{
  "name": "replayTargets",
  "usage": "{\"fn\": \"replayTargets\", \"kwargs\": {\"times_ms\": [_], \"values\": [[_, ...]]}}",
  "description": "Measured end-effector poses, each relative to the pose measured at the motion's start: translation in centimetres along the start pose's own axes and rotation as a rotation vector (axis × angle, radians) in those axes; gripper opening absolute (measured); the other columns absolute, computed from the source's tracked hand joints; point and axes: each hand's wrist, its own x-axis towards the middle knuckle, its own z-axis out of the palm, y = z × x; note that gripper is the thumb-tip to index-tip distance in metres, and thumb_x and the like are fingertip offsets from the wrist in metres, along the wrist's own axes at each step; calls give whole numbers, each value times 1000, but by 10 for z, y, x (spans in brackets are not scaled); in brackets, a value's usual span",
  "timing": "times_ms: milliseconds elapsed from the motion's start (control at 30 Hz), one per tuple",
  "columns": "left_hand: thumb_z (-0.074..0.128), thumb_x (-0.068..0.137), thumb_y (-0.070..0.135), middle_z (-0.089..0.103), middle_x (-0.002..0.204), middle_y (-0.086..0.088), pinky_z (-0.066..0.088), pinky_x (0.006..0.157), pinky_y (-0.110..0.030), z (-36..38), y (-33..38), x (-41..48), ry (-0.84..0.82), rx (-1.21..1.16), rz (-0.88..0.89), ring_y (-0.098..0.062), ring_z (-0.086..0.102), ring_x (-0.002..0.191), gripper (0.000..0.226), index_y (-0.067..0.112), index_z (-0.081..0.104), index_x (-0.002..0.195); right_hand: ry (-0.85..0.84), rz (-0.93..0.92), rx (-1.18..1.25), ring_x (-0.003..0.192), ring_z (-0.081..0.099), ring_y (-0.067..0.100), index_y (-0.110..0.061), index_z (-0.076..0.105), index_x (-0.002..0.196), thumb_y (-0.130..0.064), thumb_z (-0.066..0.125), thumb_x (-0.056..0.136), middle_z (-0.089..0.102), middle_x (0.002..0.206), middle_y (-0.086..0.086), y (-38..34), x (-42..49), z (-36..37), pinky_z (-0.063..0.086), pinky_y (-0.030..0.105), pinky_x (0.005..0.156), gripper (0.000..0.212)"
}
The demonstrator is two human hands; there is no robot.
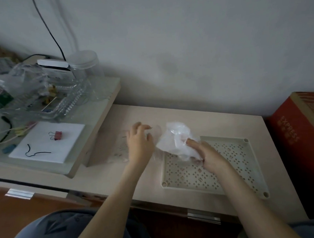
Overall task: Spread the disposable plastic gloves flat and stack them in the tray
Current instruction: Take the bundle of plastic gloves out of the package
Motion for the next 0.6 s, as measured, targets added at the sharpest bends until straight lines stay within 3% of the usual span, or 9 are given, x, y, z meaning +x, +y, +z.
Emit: {"fn": "replayTargets", "kwargs": {"times_ms": [67,200,300,367,433,500,533,567,600], "values": [[53,94,20,51,130,2,38,101,-30,3,18,-8,-273,-291,-103,-17,47,121,36,15,51,130,-74,68,135,52,47,14,-12,65,105,-34,67,83,60,72,8,0,2,0,33,21,41,31],[50,96,36,61,114,2,48,86,-27,12,30,-12,-616,-575,-193,-14,58,102,34,15,53,123,-180,167,421,63,53,19,-15,67,110,-32,90,59,64,90,12,6,5,-14,47,23,46,58],[59,84,52,42,140,-1,37,105,-39,22,30,-5,-575,-370,-132,-23,38,128,57,19,53,130,-200,194,483,54,62,19,-5,72,94,-27,67,79,68,76,10,-3,-13,-18,49,23,44,27],[64,83,46,26,146,2,25,112,-41,24,37,-3,-501,-239,-64,-21,19,135,53,24,52,131,-181,146,508,47,63,16,-6,76,65,-24,46,90,68,64,9,-8,-20,-27,47,20,38,43],[63,87,35,32,143,-1,31,109,-39,25,43,1,-525,-364,-65,-20,30,130,43,20,56,127,-110,103,478,43,61,17,-8,73,57,-13,39,95,65,63,11,-7,-25,-37,46,21,38,52],[55,87,28,53,124,-9,43,99,-39,22,49,1,-638,-625,-156,-24,51,111,36,8,60,117,-118,47,437,46,60,17,-8,72,59,-8,50,94,62,65,11,-6,-26,-42,51,24,40,41],[49,88,23,58,111,-14,47,93,-41,23,52,0,-689,-749,-236,-27,55,101,30,3,59,108,-195,37,443,46,61,17,-7,71,58,-8,69,83,63,62,10,-5,-25,-44,51,25,40,25],[43,92,16,58,103,-17,50,88,-42,24,54,-1,-714,-824,-323,-29,57,96,23,0,55,101,-214,24,476,45,61,18,-7,70,56,-10,88,61,63,58,10,-6,-25,-42,51,26,39,18],[37,95,8,58,98,-19,52,84,-40,26,55,-3,-728,-842,-387,-30,58,92,18,0,53,95,-234,25,492,45,61,19,-6,69,54,-12,96,38,62,56,9,-4,-23,-45,51,27,38,32]]}}
